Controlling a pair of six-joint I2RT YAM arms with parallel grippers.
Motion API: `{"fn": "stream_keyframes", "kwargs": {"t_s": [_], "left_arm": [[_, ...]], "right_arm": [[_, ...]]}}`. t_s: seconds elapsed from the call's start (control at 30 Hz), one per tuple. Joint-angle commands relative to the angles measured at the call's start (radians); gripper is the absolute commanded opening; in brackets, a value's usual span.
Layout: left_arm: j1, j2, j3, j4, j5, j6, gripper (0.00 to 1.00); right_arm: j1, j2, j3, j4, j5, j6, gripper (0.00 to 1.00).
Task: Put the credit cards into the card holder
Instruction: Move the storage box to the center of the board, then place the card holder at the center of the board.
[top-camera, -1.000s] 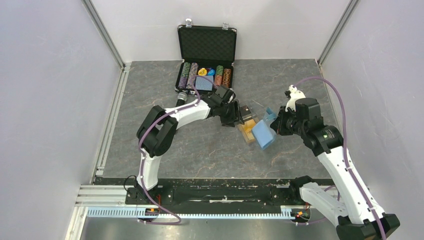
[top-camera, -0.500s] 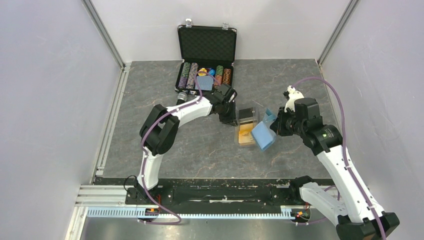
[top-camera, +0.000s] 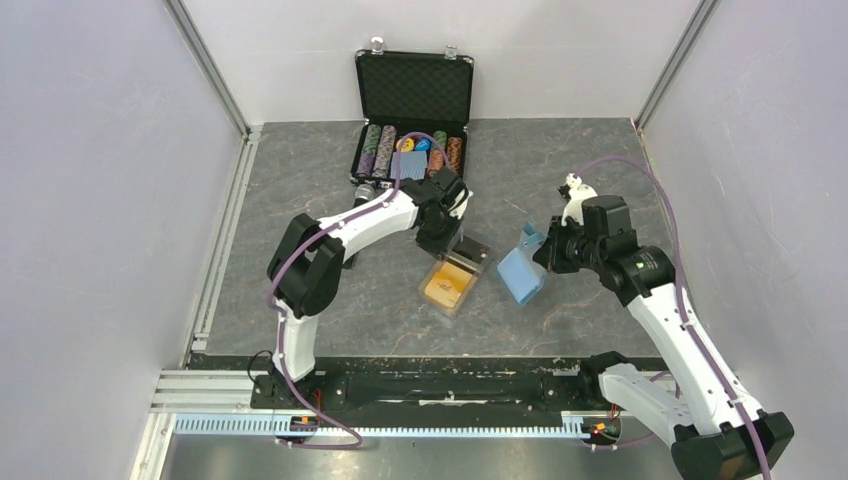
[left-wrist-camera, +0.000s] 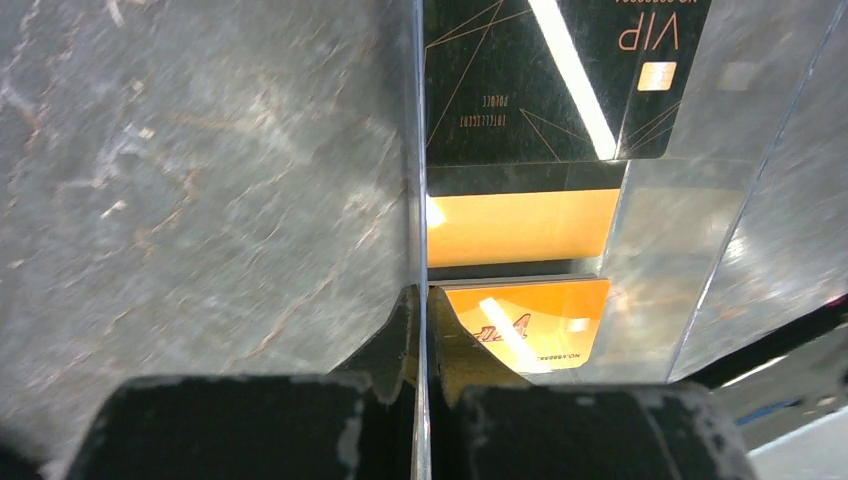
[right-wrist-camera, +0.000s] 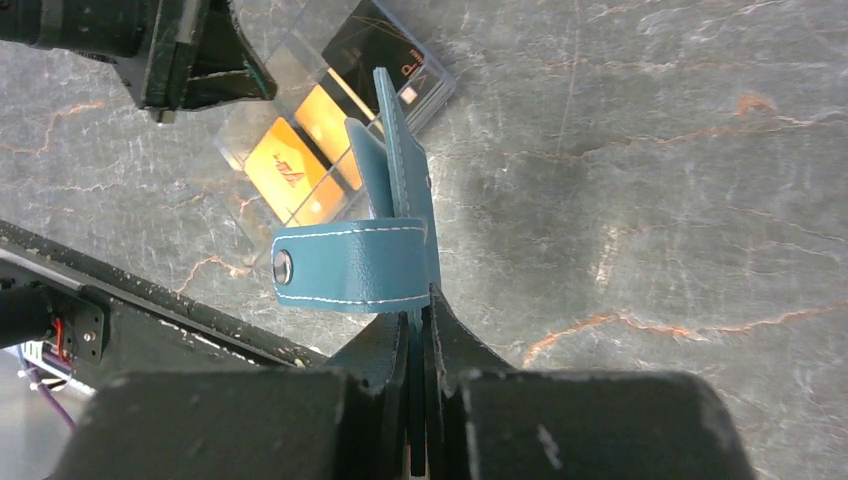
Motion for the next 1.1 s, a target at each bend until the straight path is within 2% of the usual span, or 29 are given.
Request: {"fn": "stream_keyframes", "kwargs": {"t_s": [0.0, 0.27, 0.43, 0.57, 0.7, 0.77, 0.83, 0.9, 0.97, 1.0, 1.07], "left_arm": [[0.002, -0.121, -0.039, -0.139, -0.034, 0.302, 0.02], [0.002, -0.236, -0.17, -0.195, -0.166, 0.567, 0.03], [0.001, -0.262, -0.206, -0.169, -0.148, 0.601, 0.07], [0.0, -0.256, -0.18, -0.178, -0.132, 0.566, 0.18], [-0.002, -0.309, -0.175, -0.146, -0.104, 0.507, 0.44], [-0.006, -0.347, -0.174, -0.129, -0.084, 0.467, 0.53], [-0.015, -0.38, -0.177, -0.113, -0.048, 0.433, 0.59], [-0.029, -0.416, -0.189, -0.087, -0.011, 0.39, 0.6], [-0.053, -0.453, -0.206, -0.05, 0.028, 0.343, 0.62], [-0.072, -0.471, -0.216, -0.031, 0.033, 0.315, 0.62], [-0.107, -0.496, -0.231, 0.006, 0.039, 0.249, 0.63]], "right_arm": [[-0.001, 0.009, -0.052, 0.093, -0.071, 0.019, 0.0], [-0.002, 0.002, -0.27, 0.349, -0.231, 0.19, 0.0], [-0.001, -0.004, -0.456, 0.542, -0.23, 0.278, 0.0], [-0.004, -0.002, -0.562, 0.622, -0.171, 0.301, 0.0], [-0.008, -0.015, -0.687, 0.693, -0.148, 0.378, 0.0], [-0.015, -0.025, -0.736, 0.694, -0.129, 0.399, 0.0], [-0.027, -0.037, -0.773, 0.681, -0.127, 0.419, 0.0], [-0.035, -0.044, -0.799, 0.665, -0.131, 0.432, 0.01], [-0.039, -0.043, -0.803, 0.653, -0.138, 0.428, 0.1], [-0.04, -0.04, -0.796, 0.639, -0.138, 0.421, 0.2], [-0.04, -0.04, -0.768, 0.609, -0.139, 0.388, 0.34]]}}
